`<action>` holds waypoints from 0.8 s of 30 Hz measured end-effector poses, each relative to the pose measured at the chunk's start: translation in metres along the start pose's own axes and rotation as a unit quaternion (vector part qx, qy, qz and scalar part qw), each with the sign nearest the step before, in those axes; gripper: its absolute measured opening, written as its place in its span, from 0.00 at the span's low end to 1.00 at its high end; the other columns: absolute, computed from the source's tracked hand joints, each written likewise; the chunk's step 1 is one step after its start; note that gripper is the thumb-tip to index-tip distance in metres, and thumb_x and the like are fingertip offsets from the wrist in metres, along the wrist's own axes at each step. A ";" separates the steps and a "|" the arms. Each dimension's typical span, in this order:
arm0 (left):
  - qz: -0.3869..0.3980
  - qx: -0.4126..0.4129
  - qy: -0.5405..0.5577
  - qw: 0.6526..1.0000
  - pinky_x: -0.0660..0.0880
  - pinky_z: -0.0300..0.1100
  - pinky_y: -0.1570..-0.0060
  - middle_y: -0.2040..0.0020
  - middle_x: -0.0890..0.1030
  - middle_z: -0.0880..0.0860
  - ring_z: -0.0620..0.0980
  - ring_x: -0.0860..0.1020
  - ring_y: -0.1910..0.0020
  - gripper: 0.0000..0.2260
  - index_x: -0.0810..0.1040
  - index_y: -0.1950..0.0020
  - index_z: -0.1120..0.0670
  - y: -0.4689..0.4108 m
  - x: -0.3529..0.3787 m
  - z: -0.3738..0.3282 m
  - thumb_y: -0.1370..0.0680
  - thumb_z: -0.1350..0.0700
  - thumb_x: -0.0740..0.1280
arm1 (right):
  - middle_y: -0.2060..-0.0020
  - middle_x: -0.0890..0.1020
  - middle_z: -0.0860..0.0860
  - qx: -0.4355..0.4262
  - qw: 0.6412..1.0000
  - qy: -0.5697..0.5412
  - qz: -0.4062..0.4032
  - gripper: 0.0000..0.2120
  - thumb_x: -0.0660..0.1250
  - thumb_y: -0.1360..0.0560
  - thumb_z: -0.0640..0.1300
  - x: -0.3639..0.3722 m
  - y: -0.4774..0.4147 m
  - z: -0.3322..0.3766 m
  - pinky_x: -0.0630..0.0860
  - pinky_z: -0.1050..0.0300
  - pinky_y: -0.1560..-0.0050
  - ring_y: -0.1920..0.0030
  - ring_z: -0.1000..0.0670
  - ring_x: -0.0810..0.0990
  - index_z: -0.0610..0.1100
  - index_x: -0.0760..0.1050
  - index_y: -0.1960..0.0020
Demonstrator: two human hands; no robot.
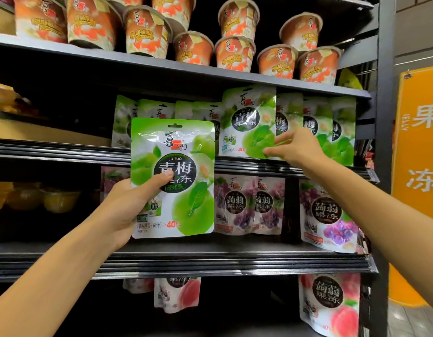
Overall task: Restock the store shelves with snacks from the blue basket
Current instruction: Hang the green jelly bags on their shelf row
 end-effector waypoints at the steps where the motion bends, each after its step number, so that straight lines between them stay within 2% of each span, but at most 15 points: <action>1: 0.001 -0.001 0.003 1.000 0.71 0.56 0.34 0.50 0.87 0.53 0.53 0.84 0.46 0.29 0.84 0.45 0.53 -0.001 0.001 0.001 0.42 0.41 0.76 | 0.46 0.84 0.49 -0.001 1.000 0.006 -0.011 0.15 0.81 0.35 0.48 -0.001 0.001 -0.002 0.77 0.46 0.41 0.48 0.48 0.82 0.46 0.80 0.53; 3: 0.004 -0.003 0.002 1.000 0.71 0.56 0.34 0.50 0.87 0.53 0.53 0.84 0.46 0.28 0.84 0.45 0.53 -0.002 0.004 0.003 0.42 0.41 0.76 | 0.47 0.84 0.53 0.003 1.000 0.010 -0.028 0.11 0.81 0.34 0.49 -0.001 0.001 -0.005 0.76 0.43 0.39 0.52 0.51 0.81 0.48 0.80 0.58; 5: 0.005 -0.008 0.004 1.000 0.72 0.56 0.35 0.50 0.87 0.53 0.53 0.84 0.47 0.28 0.84 0.46 0.53 -0.004 0.007 0.006 0.42 0.41 0.76 | 0.58 0.82 0.59 0.013 0.999 0.014 -0.038 0.11 0.81 0.35 0.51 0.001 0.000 -0.009 0.77 0.44 0.41 0.61 0.54 0.80 0.51 0.79 0.61; 7: 0.006 -0.014 0.008 1.000 0.72 0.57 0.35 0.50 0.87 0.53 0.53 0.84 0.47 0.27 0.85 0.47 0.53 -0.005 0.010 0.010 0.42 0.41 0.76 | 0.64 0.80 0.58 0.024 0.998 0.031 -0.048 0.12 0.80 0.35 0.53 0.004 -0.002 -0.012 0.77 0.44 0.42 0.58 0.52 0.81 0.52 0.79 0.61; 9: 0.009 -0.018 0.012 1.000 0.71 0.56 0.34 0.49 0.86 0.52 0.53 0.84 0.46 0.26 0.86 0.49 0.52 -0.005 0.013 0.013 0.42 0.41 0.77 | 0.60 0.81 0.55 0.036 0.997 0.043 -0.059 0.12 0.80 0.35 0.55 0.007 -0.002 -0.013 0.77 0.48 0.44 0.51 0.48 0.82 0.52 0.80 0.59; 13: 0.017 -0.019 0.016 1.000 0.71 0.56 0.34 0.49 0.86 0.53 0.53 0.84 0.46 0.21 0.87 0.52 0.48 -0.004 0.019 0.017 0.42 0.42 0.77 | 0.54 0.85 0.52 0.046 0.994 0.061 -0.077 0.13 0.80 0.36 0.57 0.005 -0.002 -0.012 0.71 0.54 0.52 0.51 0.47 0.83 0.54 0.79 0.59; 15: 0.018 -0.021 0.014 1.000 0.72 0.55 0.34 0.49 0.86 0.52 0.52 0.84 0.46 0.20 0.87 0.52 0.47 -0.004 0.020 0.017 0.41 0.41 0.77 | 0.48 0.84 0.51 0.047 0.994 0.058 -0.083 0.14 0.81 0.36 0.56 0.002 -0.002 -0.014 0.73 0.53 0.50 0.46 0.47 0.82 0.53 0.78 0.61; 17: 0.016 -0.019 0.012 1.000 0.72 0.55 0.34 0.50 0.87 0.52 0.51 0.84 0.47 0.21 0.87 0.51 0.49 -0.005 0.022 0.016 0.41 0.42 0.77 | 0.46 0.83 0.50 0.045 0.994 0.050 -0.082 0.14 0.81 0.36 0.55 0.000 -0.001 -0.015 0.75 0.51 0.47 0.45 0.47 0.81 0.53 0.77 0.62; 19: 0.009 -0.014 0.008 1.000 0.72 0.53 0.35 0.51 0.87 0.52 0.50 0.85 0.49 0.22 0.86 0.51 0.51 -0.007 0.025 0.012 0.40 0.42 0.77 | 0.50 0.83 0.50 0.035 0.996 0.044 -0.074 0.13 0.80 0.35 0.54 -0.002 0.001 -0.015 0.77 0.47 0.44 0.48 0.48 0.81 0.51 0.78 0.60; 21: 0.005 -0.009 0.009 1.000 0.73 0.53 0.36 0.51 0.87 0.52 0.50 0.85 0.50 0.22 0.86 0.51 0.53 -0.011 0.029 0.006 0.41 0.43 0.77 | 0.58 0.82 0.54 0.010 0.996 0.026 -0.082 0.12 0.79 0.33 0.53 -0.006 0.003 -0.013 0.79 0.47 0.46 0.54 0.50 0.81 0.50 0.78 0.57; 24: 0.009 0.009 -0.003 1.000 0.74 0.49 0.39 0.51 0.87 0.50 0.50 0.84 0.46 0.25 0.85 0.48 0.52 -0.021 0.037 -0.007 0.41 0.41 0.77 | 0.63 0.80 0.56 -0.083 0.992 -0.039 -0.091 0.07 0.74 0.27 0.51 -0.009 0.013 0.003 0.77 0.56 0.53 0.61 0.58 0.79 0.49 0.80 0.55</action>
Point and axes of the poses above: each hand's wrist, its own y-axis away from the middle knuckle, its own x-axis out of the palm, z = x × y, the point moved 2 cm from there along -y, towards the middle knuckle
